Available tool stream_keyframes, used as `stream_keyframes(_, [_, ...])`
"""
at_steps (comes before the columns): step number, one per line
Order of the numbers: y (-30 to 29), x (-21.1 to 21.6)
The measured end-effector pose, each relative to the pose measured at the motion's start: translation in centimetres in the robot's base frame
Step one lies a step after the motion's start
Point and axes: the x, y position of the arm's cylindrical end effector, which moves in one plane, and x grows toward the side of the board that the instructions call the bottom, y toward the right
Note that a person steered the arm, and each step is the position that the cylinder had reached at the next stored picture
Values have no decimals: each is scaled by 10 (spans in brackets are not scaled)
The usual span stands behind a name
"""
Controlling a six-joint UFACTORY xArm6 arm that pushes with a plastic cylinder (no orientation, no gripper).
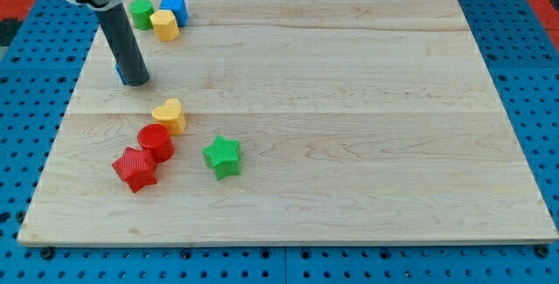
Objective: Move the green star to the red star
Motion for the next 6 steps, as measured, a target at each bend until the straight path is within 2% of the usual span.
stream_keyframes(1, [-12,-20])
stream_keyframes(3, [-24,-8])
stream_keyframes(4, [-37,-55])
stream_keyframes(5, [4,-73])
stream_keyframes(6, [28,-26])
